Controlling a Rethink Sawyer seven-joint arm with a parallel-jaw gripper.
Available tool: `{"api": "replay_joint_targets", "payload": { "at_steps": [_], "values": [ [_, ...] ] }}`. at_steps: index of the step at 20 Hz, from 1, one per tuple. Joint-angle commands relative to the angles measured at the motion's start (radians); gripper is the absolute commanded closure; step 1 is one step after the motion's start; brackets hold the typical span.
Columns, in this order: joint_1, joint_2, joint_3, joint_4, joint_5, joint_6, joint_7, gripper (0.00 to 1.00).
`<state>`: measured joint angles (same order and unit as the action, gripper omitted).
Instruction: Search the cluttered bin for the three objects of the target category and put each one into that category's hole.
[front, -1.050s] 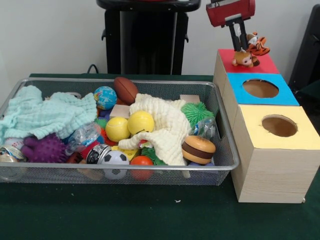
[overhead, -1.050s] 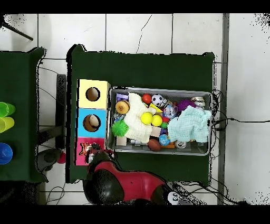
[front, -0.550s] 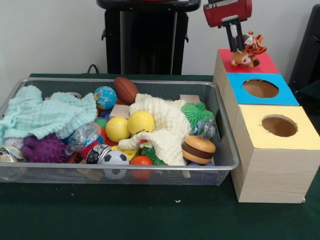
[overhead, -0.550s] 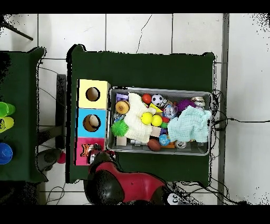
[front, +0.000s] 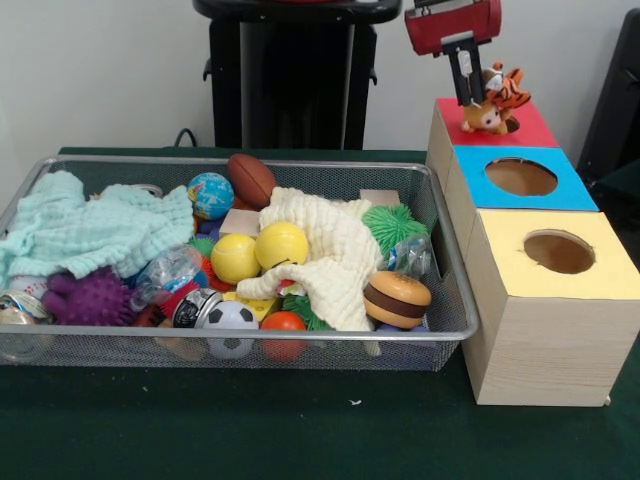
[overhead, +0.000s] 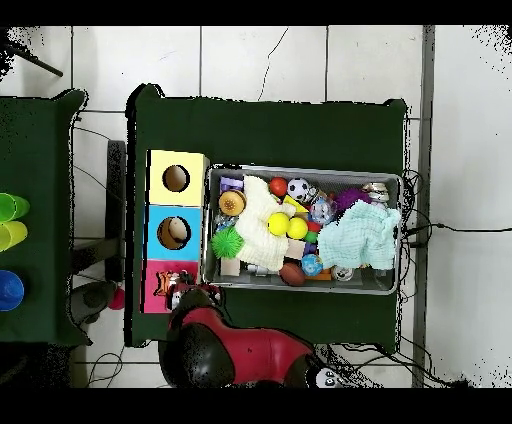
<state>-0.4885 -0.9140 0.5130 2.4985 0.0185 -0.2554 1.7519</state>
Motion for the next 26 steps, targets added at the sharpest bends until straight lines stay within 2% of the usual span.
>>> {"api": "replay_joint_targets", "payload": {
  "at_steps": [1,6,12,22,23,26],
  "values": [
    [0.004,0.018,-0.046,-0.126,0.006,-0.124,0.225,1.0],
    [-0.004,0.02,-0.037,-0.115,0.023,-0.17,0.266,1.0],
    [-0.002,0.021,-0.038,-0.115,0.026,-0.201,0.269,1.0],
    [-0.002,0.015,-0.039,-0.123,0.018,-0.172,0.237,1.0],
    [-0.005,0.017,-0.032,-0.124,0.017,-0.161,0.237,0.0],
    [-0.02,0.021,-0.012,-0.12,0.014,-0.129,0.238,0.0]
  ]
}}
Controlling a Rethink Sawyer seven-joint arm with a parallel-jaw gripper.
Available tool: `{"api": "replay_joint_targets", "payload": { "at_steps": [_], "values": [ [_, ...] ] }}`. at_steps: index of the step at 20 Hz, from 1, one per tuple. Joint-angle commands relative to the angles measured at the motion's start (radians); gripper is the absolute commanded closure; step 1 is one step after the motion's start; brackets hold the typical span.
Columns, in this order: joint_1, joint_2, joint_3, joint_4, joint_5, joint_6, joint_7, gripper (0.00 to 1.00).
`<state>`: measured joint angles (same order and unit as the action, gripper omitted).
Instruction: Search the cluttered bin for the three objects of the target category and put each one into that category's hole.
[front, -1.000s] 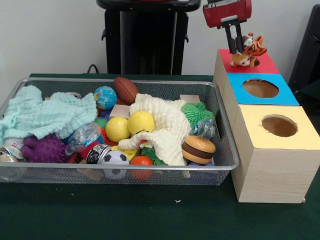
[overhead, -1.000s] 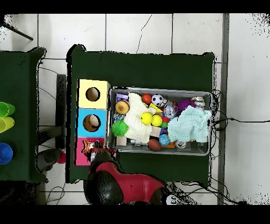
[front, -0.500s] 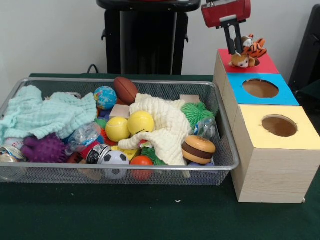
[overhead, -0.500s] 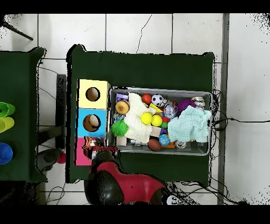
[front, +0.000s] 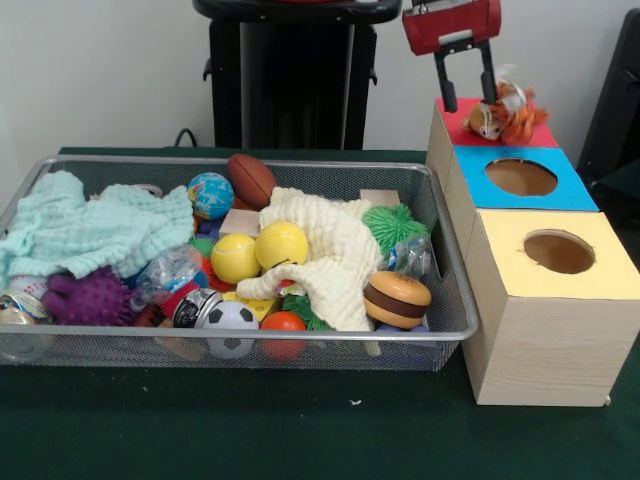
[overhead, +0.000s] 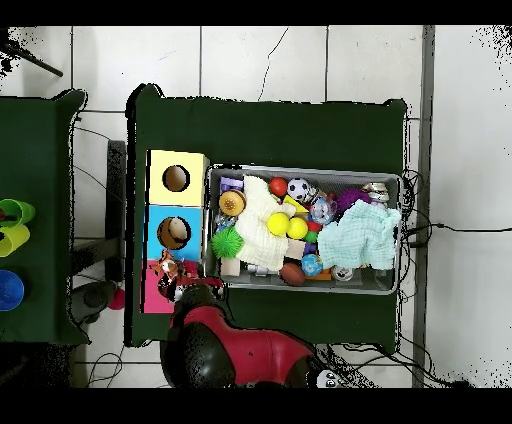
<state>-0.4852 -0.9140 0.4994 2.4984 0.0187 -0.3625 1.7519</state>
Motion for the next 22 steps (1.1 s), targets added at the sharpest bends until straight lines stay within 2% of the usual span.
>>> {"api": "replay_joint_targets", "payload": {
  "at_steps": [1,3,4,11,15,22],
  "values": [
    [-0.02,0.023,-0.005,-0.119,0.013,-0.033,0.239,0.0],
    [0.002,0.014,-0.042,-0.123,0.013,-0.06,0.216,0.0],
    [-0.005,0.009,-0.031,-0.126,0.006,-0.034,0.204,0.0],
    [-0.016,-0.011,-0.011,-0.128,0.011,-0.017,0.217,0.0],
    [-0.015,-0.023,-0.015,-0.135,0.008,0.016,0.189,0.0],
    [-0.032,-0.093,0.008,-0.147,0.039,0.216,0.13,0.0]
  ]
}}
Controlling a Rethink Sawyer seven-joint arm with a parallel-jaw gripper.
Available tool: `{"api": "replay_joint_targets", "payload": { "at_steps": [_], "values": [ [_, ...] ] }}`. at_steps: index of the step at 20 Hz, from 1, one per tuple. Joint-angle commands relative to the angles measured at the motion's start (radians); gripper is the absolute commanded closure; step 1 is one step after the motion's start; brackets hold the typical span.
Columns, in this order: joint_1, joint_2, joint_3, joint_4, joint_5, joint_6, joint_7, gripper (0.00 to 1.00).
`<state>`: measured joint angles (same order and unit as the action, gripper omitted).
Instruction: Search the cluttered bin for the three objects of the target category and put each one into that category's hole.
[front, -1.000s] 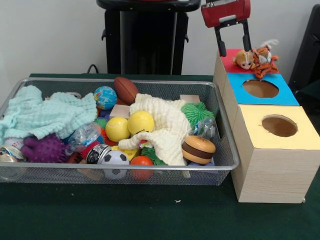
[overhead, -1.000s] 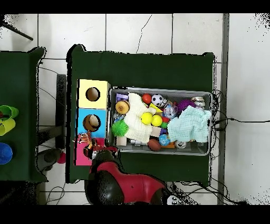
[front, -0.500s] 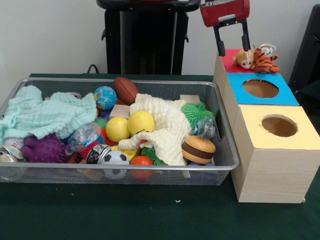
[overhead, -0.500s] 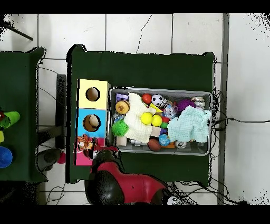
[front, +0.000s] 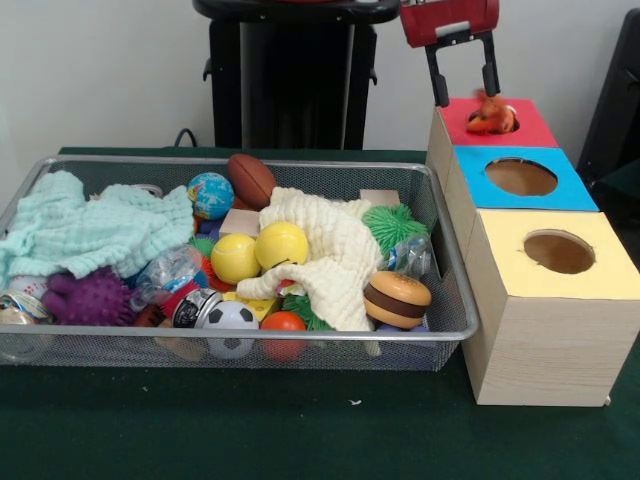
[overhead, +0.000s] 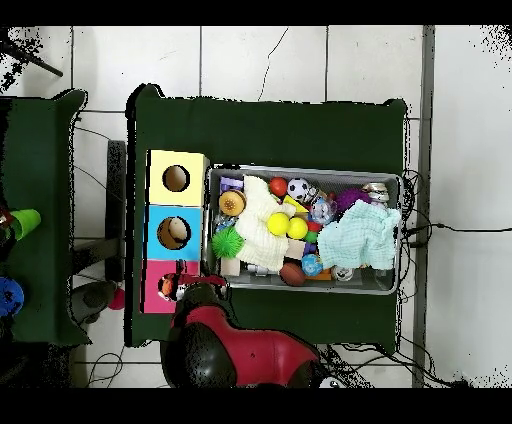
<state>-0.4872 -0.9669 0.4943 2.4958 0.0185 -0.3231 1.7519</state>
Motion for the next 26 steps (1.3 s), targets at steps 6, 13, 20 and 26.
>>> {"api": "replay_joint_targets", "payload": {
  "at_steps": [6,13,20,26],
  "values": [
    [-0.034,-0.058,0.017,-0.152,0.031,0.221,0.139,0.0],
    [-0.029,-0.084,0.012,-0.167,0.039,0.302,0.139,0.0],
    [0.016,-0.101,-0.027,-0.169,0.055,0.285,0.175,0.0],
    [-0.013,-0.084,0.023,-0.139,0.06,0.237,0.232,1.0]
  ]
}}
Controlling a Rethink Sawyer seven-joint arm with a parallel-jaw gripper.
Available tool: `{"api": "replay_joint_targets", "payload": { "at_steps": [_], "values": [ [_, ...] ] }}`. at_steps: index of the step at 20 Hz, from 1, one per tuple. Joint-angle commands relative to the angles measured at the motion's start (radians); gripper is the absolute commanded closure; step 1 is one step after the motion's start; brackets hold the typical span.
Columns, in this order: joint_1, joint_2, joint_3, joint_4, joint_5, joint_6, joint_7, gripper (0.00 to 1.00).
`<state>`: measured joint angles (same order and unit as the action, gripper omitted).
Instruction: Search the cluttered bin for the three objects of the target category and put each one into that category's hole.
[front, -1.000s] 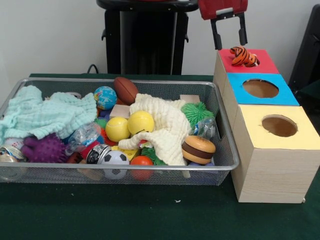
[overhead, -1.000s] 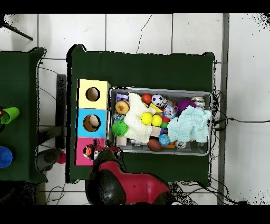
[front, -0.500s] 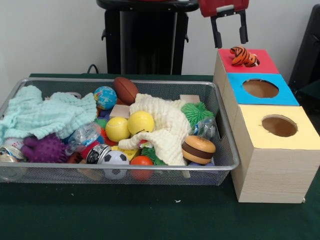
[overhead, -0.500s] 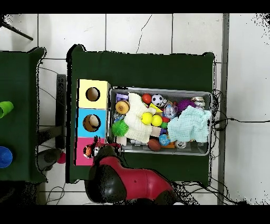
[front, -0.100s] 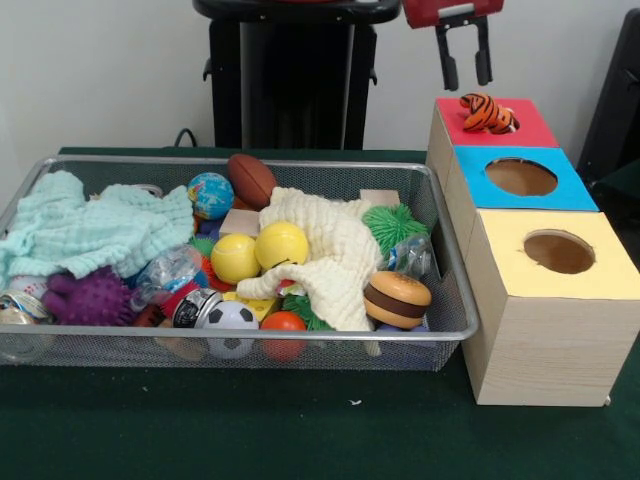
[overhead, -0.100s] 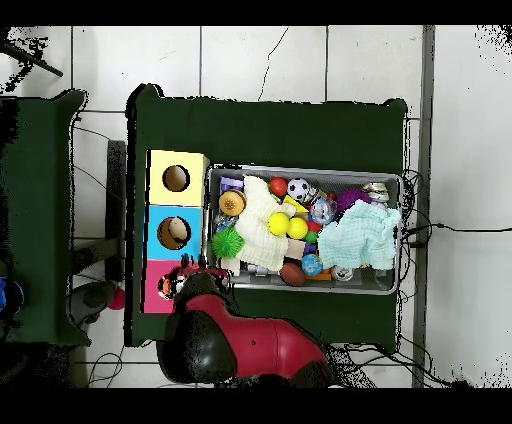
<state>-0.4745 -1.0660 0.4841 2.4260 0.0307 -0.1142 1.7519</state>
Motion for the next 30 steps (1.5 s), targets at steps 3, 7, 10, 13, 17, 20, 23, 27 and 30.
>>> {"api": "replay_joint_targets", "payload": {
  "at_steps": [3,7,10,13,17,20,23,27,30],
  "values": [
    [-0.027,0.014,0.036,-0.069,0.049,0.019,0.237,1.0],
    [-0.031,0.022,0.039,-0.063,0.047,0.004,0.246,1.0],
    [-0.035,0.026,0.044,-0.062,0.047,-0.007,0.255,1.0],
    [-0.043,0.033,0.057,-0.058,0.045,-0.021,0.268,1.0],
    [-0.046,0.077,0.069,-0.047,0.024,-0.091,0.288,1.0],
    [-0.035,0.117,0.059,-0.045,0.007,-0.144,0.288,1.0],
    [-0.029,0.135,0.061,-0.043,0.013,-0.175,0.303,1.0],
    [-0.035,0.145,0.086,-0.038,0.034,-0.203,0.34,1.0],
    [-0.036,0.153,0.093,-0.035,0.04,-0.21,0.344,1.0]
  ]
}}
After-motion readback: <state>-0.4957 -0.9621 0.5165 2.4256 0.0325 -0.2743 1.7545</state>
